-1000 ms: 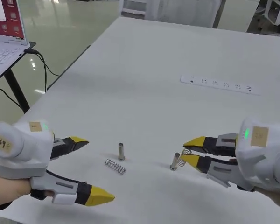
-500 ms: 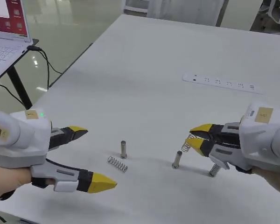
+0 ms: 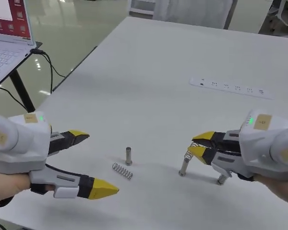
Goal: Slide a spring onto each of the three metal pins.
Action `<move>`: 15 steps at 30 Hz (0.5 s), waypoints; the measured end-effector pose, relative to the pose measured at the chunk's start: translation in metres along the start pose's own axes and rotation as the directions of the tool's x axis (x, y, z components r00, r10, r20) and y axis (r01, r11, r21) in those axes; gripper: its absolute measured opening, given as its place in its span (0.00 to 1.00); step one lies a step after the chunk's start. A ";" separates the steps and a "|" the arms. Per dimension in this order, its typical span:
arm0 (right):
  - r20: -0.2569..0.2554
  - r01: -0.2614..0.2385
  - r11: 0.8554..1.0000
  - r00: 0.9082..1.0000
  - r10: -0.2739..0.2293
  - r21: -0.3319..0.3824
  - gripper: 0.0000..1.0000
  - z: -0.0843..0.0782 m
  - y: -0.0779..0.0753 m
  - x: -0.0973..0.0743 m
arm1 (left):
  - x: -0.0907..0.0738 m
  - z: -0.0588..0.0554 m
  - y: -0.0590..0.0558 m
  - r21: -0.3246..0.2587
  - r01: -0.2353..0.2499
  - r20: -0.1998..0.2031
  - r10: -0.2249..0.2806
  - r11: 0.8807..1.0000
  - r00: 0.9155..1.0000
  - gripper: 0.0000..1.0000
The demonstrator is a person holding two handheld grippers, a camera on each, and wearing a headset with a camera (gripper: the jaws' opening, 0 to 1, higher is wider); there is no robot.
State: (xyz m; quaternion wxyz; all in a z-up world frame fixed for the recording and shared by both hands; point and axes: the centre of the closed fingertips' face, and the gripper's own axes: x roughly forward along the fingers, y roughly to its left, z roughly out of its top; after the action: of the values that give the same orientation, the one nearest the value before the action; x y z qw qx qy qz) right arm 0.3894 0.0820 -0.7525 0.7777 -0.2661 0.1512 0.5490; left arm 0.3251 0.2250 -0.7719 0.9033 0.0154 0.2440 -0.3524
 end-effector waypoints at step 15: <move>-0.065 -0.029 0.999 0.998 0.028 -0.018 0.08 -0.020 0.007 0.015 | -0.001 0.004 0.002 0.005 -0.018 0.014 0.018 1.000 1.000 0.94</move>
State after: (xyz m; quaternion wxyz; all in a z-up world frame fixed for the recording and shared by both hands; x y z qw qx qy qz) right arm 0.3896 0.0839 -0.7790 0.7621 -0.2889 0.1748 0.5524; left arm 0.3276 0.2268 -0.7679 0.9081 0.0175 0.2368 -0.3448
